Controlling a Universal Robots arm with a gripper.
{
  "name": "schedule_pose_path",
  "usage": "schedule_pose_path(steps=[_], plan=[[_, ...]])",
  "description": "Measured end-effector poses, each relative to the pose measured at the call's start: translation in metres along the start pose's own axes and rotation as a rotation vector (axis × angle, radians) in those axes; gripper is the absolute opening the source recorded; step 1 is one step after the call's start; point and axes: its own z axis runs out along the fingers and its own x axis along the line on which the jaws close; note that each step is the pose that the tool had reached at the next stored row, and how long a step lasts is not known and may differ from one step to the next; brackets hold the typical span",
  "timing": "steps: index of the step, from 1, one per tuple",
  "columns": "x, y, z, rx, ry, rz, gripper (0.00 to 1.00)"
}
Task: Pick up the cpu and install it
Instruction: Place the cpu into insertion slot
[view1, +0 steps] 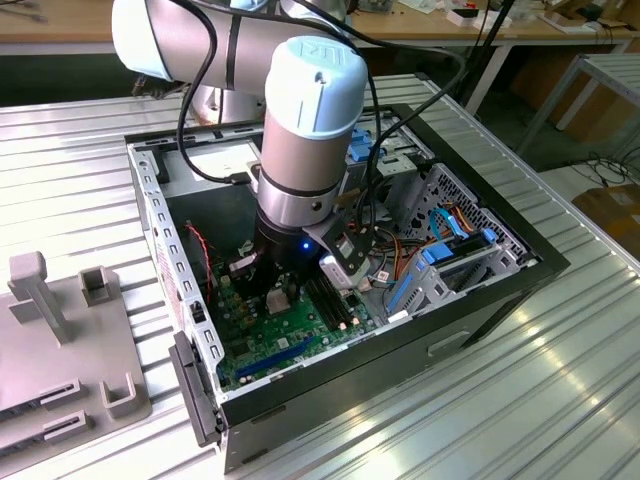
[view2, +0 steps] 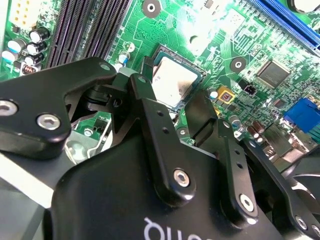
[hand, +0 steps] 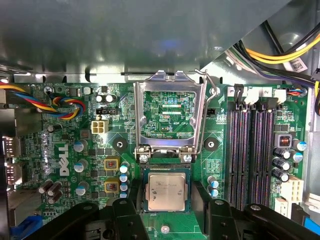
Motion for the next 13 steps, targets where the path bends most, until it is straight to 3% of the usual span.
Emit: schedule_pose_path(steps=[13], plan=[[0.0013, 0.0001, 0.0018, 0.0001, 0.0000, 0.000, 0.53]])
